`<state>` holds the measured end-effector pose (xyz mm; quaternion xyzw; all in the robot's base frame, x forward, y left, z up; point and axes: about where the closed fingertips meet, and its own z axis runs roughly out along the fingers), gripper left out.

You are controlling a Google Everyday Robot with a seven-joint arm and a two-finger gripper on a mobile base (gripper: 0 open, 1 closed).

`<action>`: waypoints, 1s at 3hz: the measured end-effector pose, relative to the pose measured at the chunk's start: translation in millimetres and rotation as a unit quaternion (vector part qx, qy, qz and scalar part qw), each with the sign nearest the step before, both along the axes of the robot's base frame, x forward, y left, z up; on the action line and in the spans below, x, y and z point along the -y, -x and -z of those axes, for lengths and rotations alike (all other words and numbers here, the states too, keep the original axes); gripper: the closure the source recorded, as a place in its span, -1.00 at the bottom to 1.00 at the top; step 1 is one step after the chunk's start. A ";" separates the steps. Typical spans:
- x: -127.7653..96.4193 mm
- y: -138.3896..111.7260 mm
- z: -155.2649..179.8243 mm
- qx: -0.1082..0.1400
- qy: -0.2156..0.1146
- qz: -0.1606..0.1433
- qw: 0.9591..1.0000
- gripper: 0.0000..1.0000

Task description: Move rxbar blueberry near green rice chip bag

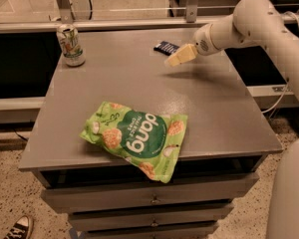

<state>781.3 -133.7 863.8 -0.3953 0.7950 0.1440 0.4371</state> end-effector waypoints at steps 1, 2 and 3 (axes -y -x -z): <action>-6.9 -22.7 12.1 0.001 -0.023 0.016 1.000 -1.00; -13.8 -35.6 19.3 -0.008 -0.032 0.023 0.999 -0.76; -16.9 -40.6 24.0 -0.022 -0.036 0.025 0.999 -0.29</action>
Offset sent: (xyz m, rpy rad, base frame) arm 0.0508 0.0167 -0.0227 0.0779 0.0495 -0.0660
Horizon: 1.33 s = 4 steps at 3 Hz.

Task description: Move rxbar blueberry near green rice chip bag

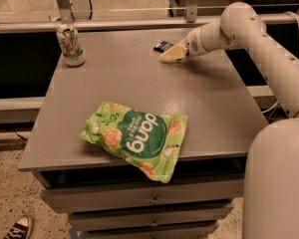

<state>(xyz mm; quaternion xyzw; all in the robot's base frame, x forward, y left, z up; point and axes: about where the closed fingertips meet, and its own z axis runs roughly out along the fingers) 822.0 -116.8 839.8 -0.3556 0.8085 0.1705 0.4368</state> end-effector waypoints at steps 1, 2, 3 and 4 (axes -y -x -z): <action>-1.5 1.0 2.2 -0.011 -0.003 -0.004 1.000 0.17; -9.1 12.4 -8.9 -0.014 -0.007 -0.032 0.999 0.64; -24.5 42.7 -28.6 -0.014 -0.006 -0.089 0.996 1.00; -36.9 92.0 -44.7 -0.021 0.000 -0.159 0.987 1.00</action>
Offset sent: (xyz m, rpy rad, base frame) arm -0.0357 0.0150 0.0347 0.0115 0.0218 0.1676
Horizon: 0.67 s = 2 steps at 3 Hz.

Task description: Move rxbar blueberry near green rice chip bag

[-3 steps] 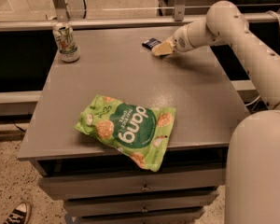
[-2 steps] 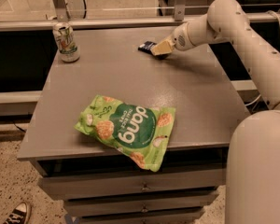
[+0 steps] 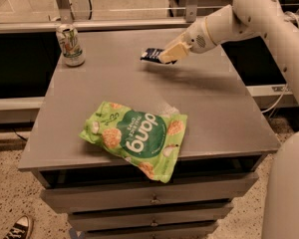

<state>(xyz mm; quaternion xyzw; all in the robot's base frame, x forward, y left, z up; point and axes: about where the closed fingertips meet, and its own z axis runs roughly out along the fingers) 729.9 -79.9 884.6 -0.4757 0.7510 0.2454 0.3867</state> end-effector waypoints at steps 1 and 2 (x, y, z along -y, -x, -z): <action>-1.4 53.9 -0.3 -0.016 0.011 -0.058 0.998 1.00; 12.2 94.6 5.4 -0.025 0.033 -0.095 0.995 1.00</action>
Offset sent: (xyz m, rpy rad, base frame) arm -0.1460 -0.0439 -0.0093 -0.1430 0.0569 0.2693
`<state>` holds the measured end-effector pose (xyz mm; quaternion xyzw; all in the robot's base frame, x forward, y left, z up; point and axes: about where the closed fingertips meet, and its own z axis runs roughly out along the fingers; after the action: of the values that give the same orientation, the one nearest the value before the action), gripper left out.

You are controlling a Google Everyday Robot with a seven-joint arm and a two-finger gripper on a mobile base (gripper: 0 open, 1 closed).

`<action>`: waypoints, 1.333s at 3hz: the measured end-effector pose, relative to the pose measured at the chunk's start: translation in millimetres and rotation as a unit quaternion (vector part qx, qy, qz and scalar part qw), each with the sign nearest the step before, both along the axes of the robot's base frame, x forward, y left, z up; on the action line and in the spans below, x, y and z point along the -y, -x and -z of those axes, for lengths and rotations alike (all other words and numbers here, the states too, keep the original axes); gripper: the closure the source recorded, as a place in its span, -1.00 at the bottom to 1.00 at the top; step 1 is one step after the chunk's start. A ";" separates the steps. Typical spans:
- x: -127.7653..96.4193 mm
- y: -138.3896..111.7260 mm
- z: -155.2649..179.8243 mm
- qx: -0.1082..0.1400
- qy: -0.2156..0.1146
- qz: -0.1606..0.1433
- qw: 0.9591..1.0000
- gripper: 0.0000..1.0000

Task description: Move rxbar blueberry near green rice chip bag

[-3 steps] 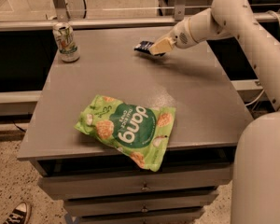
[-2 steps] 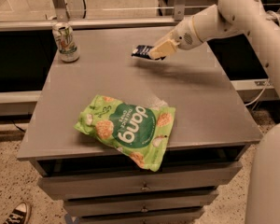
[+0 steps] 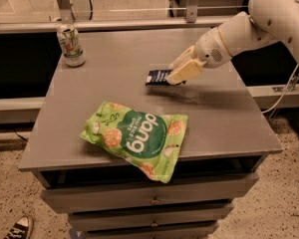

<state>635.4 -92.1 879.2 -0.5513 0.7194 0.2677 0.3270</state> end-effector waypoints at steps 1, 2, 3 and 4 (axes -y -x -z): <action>24.5 21.0 3.8 0.008 0.032 -0.020 0.999 1.00; 51.9 32.6 4.7 0.017 0.057 -0.033 0.998 1.00; 76.6 48.5 5.8 0.026 0.077 -0.058 0.995 1.00; 93.5 61.5 9.4 0.029 0.094 -0.098 0.990 1.00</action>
Offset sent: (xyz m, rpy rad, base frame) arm -0.0502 -0.0969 -0.0009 -0.1873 -0.0664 0.0966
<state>573.8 -185.6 869.8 -0.6549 0.6740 0.2133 0.2670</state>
